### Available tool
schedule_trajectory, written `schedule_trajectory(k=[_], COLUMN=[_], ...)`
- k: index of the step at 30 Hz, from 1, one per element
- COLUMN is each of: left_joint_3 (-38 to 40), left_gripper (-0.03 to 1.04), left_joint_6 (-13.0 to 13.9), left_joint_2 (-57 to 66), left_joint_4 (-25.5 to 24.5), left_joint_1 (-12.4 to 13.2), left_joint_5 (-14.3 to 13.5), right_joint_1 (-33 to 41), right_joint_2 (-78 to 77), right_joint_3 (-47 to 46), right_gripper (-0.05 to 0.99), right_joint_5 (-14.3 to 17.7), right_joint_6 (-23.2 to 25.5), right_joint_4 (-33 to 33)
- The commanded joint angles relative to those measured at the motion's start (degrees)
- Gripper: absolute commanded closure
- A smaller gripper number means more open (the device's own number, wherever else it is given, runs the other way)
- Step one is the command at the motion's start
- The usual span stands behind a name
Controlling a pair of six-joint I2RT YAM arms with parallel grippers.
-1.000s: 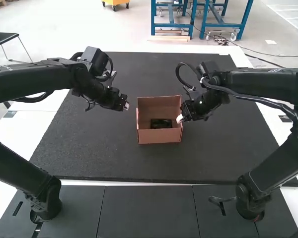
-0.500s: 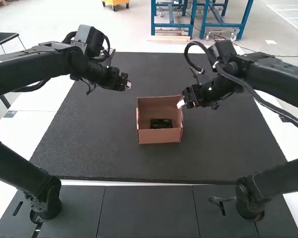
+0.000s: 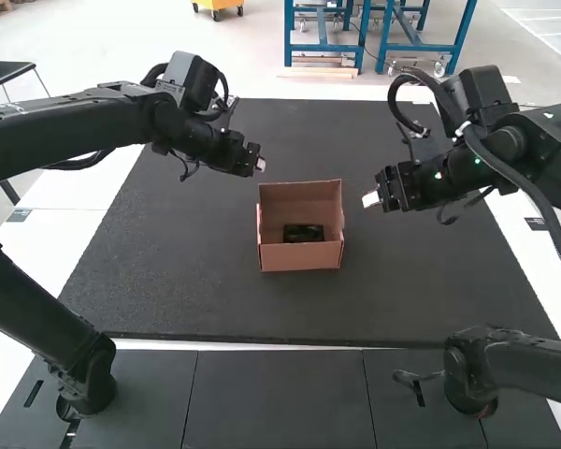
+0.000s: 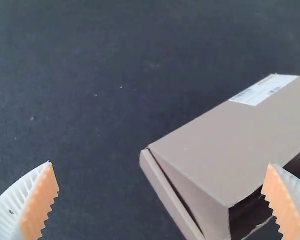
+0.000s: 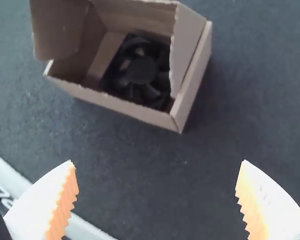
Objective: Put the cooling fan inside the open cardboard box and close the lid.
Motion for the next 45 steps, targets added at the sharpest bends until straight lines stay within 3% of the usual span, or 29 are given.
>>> schedule_trajectory(k=[1,12,27,31,37,45], left_joint_3=[2.81,2.81,1.67,1.32,-1.32,-5.27], left_gripper=[0.05,0.05,0.05,0.05,0.05,0.05], left_joint_6=[-0.26,-0.26,-1.23,-1.05,1.85,1.76], left_joint_2=[0.66,2.33,6.02,6.64,6.90,6.55], left_joint_4=[0.68,1.73,5.69,4.19,-0.20,-2.05], left_joint_1=[-1.04,-3.23,-2.88,-3.06,-2.79,-2.88], left_joint_5=[0.07,0.07,-0.02,-0.02,0.16,0.16], right_joint_1=[0.55,0.55,0.46,0.46,0.64,0.64], right_joint_2=[-2.02,-4.83,-4.83,-4.83,-4.83,-4.22], right_joint_3=[3.53,4.50,4.41,4.32,4.23,4.23], right_gripper=[0.22,0.22,0.23,0.23,0.23,0.23], right_joint_5=[-0.92,-2.77,-3.91,-3.91,-3.91,-4.18], right_joint_6=[1.91,4.28,5.07,5.07,5.07,5.07], right_joint_4=[-2.38,-5.72,-5.63,-5.72,-5.28,-4.66])
